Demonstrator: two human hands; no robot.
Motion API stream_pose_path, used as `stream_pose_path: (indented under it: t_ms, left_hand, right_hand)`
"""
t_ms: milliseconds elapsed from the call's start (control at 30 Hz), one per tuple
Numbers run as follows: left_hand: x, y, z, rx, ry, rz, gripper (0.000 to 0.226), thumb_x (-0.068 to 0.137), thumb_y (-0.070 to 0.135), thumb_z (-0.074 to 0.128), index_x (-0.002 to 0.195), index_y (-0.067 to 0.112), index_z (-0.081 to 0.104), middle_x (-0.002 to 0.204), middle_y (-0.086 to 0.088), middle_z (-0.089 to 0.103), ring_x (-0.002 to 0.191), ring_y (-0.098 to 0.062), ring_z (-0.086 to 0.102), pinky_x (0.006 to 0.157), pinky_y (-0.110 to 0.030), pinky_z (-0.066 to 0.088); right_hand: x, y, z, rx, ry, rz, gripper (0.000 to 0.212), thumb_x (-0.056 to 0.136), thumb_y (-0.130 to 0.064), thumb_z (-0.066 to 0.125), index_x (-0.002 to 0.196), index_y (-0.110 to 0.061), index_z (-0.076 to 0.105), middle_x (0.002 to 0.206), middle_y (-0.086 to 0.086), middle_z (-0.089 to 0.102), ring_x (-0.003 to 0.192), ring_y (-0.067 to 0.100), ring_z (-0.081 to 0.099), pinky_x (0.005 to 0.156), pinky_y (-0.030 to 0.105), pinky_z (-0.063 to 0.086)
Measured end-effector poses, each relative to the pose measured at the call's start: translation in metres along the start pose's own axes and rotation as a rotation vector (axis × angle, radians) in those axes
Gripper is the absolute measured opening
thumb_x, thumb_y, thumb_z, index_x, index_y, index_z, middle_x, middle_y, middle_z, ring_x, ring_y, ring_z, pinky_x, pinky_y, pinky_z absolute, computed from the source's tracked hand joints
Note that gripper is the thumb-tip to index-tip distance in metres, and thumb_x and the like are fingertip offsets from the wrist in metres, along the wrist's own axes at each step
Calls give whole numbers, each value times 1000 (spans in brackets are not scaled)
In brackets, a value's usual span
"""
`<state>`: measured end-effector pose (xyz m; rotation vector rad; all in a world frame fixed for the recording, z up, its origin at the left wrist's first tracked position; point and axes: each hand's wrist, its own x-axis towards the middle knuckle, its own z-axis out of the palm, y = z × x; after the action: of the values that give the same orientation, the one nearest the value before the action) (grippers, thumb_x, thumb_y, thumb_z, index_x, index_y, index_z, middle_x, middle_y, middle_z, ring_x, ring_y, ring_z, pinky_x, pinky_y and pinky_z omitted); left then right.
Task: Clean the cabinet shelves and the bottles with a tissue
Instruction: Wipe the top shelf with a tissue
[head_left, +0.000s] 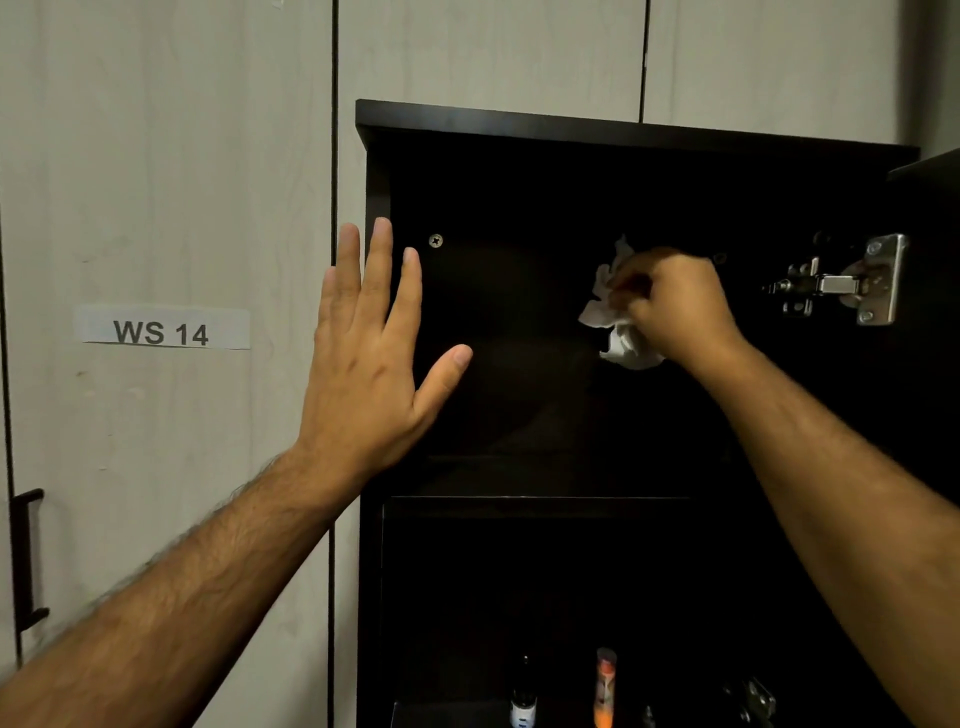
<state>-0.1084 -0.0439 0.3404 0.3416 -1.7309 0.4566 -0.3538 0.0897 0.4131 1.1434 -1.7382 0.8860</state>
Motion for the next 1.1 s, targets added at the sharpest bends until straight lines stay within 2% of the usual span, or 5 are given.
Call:
stream_pose_path:
  t_ms: [467,733,800,900,1100]
  left_hand:
    - [-8,4,1,-5,-2,-29,76,96,52,36,154,8,14,162,-16,0,149,-33,-7,120,-50,6]
    - [-14,5,1,-6,-10,-63,74,97,51,34,154,10,12,162,-13,-1,149,-29,-8,121,-47,4]
    - [-18,6,-1,-9,-13,-81,74,97,51,33,154,10,11,162,-13,-1,149,-28,-8,121,-45,3]
    - [-24,9,-5,-7,-10,-106,73,98,50,32,154,8,12,162,-13,1,149,-29,-7,121,-45,4]
    - [-38,14,-17,-20,-41,-186,73,98,50,28,154,8,8,162,-10,-2,149,-22,-9,121,-37,0]
  right_hand:
    - [-69,-86,55,-268,-648,-623,16,90,-21,62,99,-12,72,100,3,62,87,21,63,61,29,46]
    - [-56,-49,16,-315,-878,-53,30,87,-46,66,73,-20,62,85,1,64,77,20,62,64,30,48]
    - [-51,-33,3,-349,-988,97,21,90,-36,65,88,-16,69,98,3,69,88,21,66,75,31,53]
    - [-49,-24,1,-337,-1105,130,12,93,-22,62,98,-13,68,115,2,68,101,21,65,92,33,52]
    - [-62,-61,18,-124,-1019,48,17,97,-33,57,109,-22,63,88,-1,58,73,13,55,70,28,45]
